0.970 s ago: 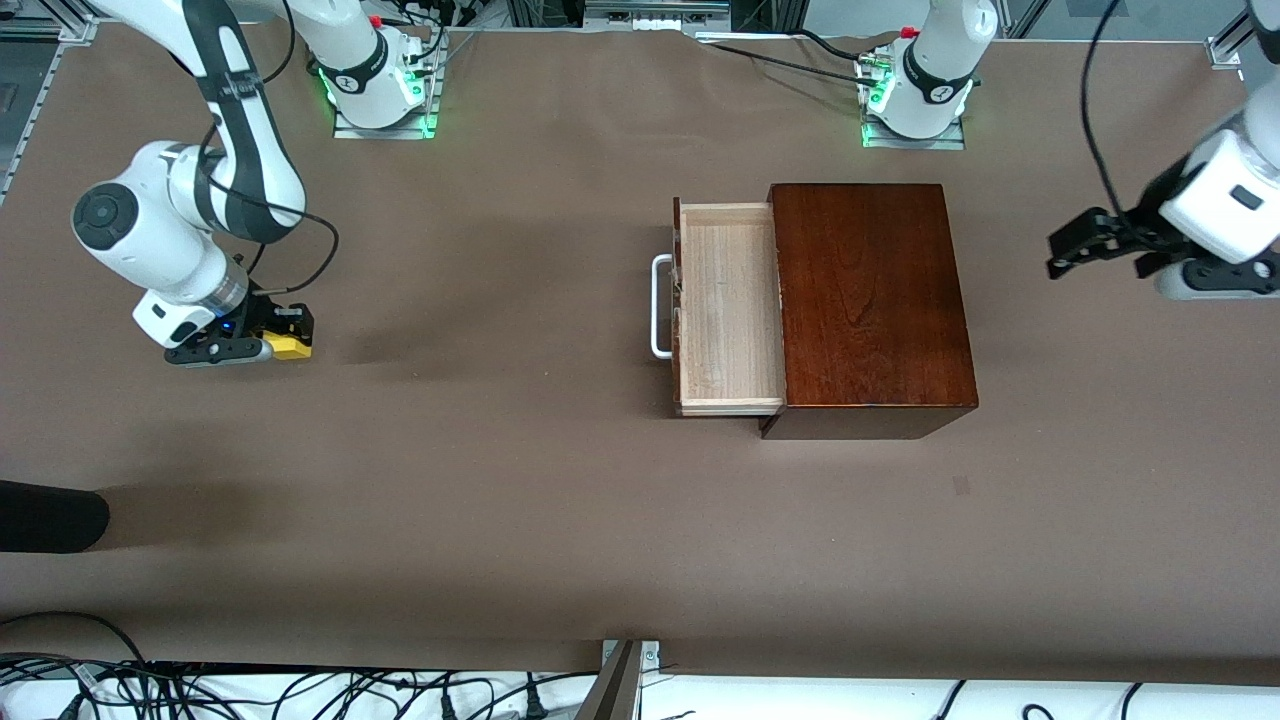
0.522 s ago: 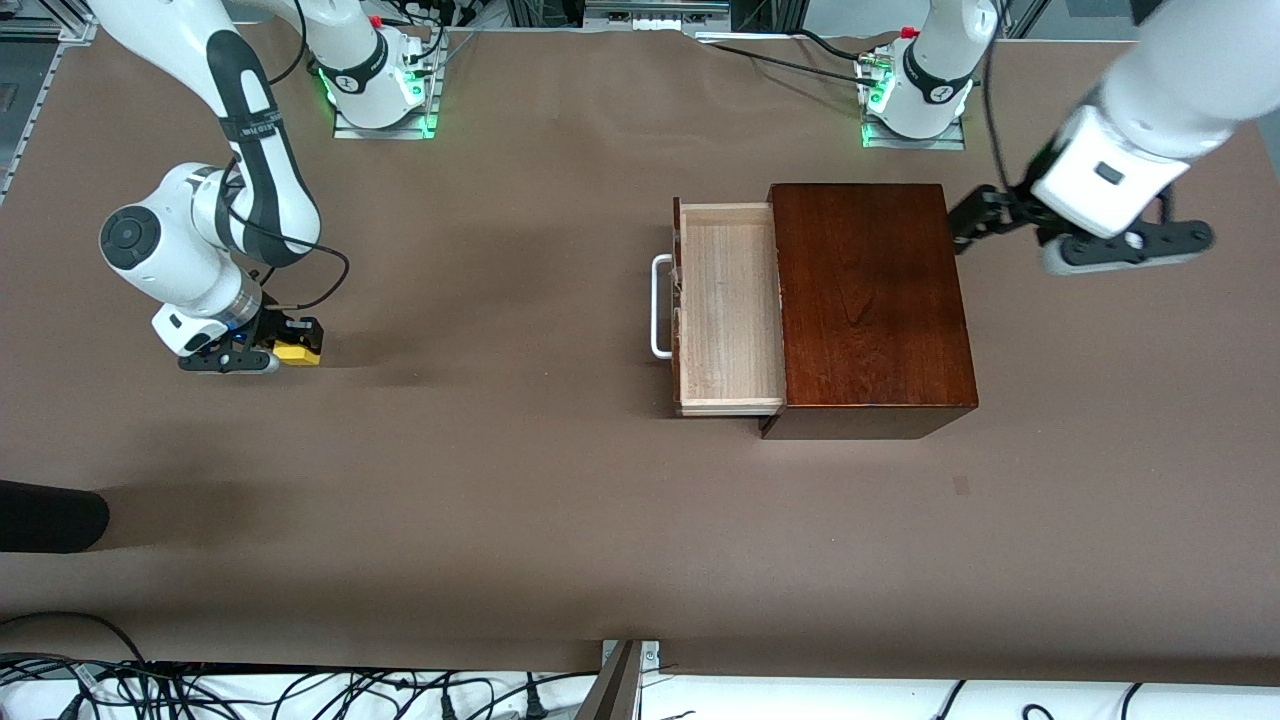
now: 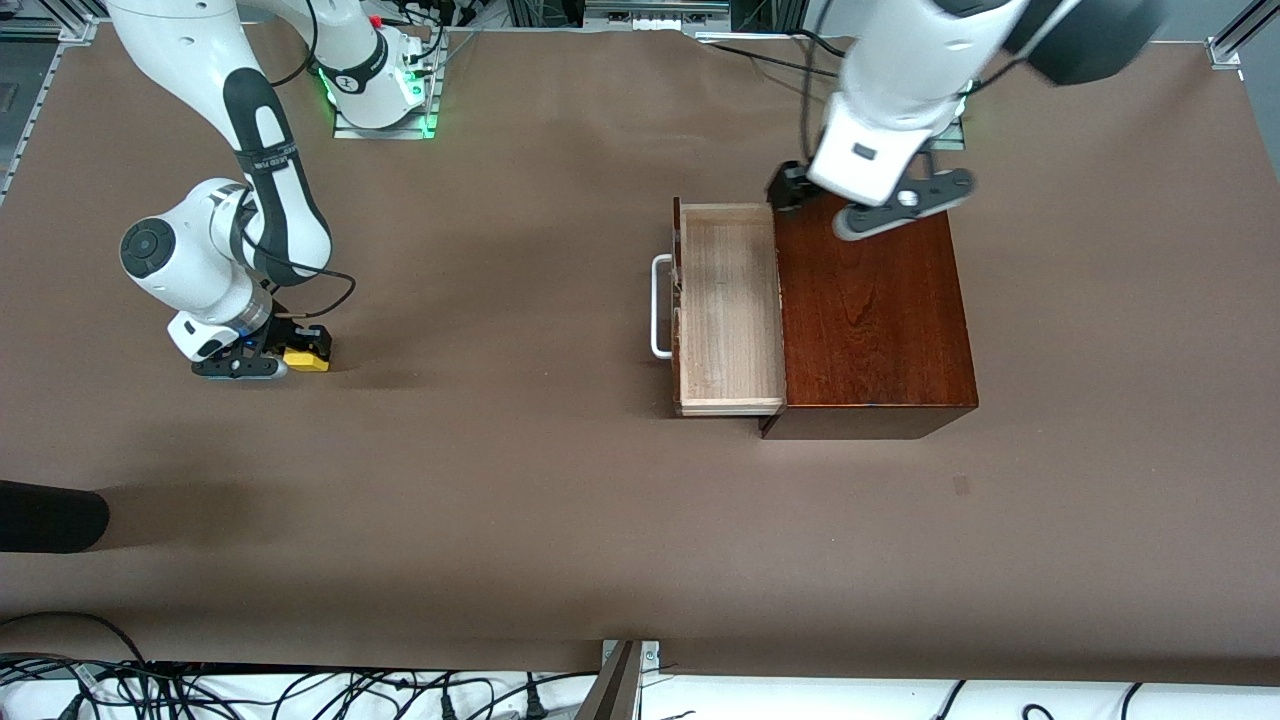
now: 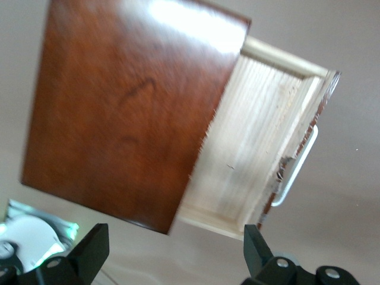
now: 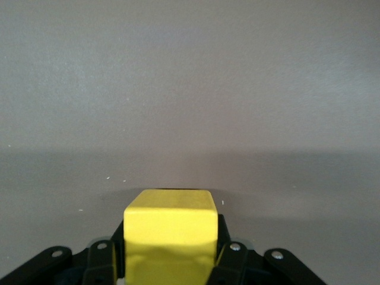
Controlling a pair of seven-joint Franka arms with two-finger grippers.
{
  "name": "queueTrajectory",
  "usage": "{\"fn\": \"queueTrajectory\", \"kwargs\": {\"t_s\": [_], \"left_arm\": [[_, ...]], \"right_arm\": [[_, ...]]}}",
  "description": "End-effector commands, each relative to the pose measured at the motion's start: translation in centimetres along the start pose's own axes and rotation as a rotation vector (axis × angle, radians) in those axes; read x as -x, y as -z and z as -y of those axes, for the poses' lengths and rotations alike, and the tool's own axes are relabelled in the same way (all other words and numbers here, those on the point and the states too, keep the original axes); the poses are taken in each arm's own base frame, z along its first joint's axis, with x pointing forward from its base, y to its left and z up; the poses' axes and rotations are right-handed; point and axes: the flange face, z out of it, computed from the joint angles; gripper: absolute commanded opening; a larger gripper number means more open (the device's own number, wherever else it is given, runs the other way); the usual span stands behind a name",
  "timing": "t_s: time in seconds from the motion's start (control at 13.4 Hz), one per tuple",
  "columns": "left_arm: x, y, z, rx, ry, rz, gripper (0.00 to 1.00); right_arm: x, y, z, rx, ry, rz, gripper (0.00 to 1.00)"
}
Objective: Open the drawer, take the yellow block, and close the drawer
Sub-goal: 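Hold the cube with the right gripper while the left gripper reaches the drawer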
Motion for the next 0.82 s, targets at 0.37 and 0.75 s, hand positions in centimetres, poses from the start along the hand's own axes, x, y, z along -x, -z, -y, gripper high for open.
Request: {"fn": "queueTrajectory", "kwargs": {"t_s": [0.37, 0.75], "left_arm": [[6.2, -8.4, -11.3, 0.054, 0.209, 0.059, 1.0], [9.3, -14.9, -17.1, 0.037, 0.304, 0.008, 1.0]], "right_arm": [[0.0, -1.2, -0.1, 0.005, 0.018, -0.009, 0.2], [-0.4, -0.2, 0.6, -0.011, 0.039, -0.018, 1.0]]}}
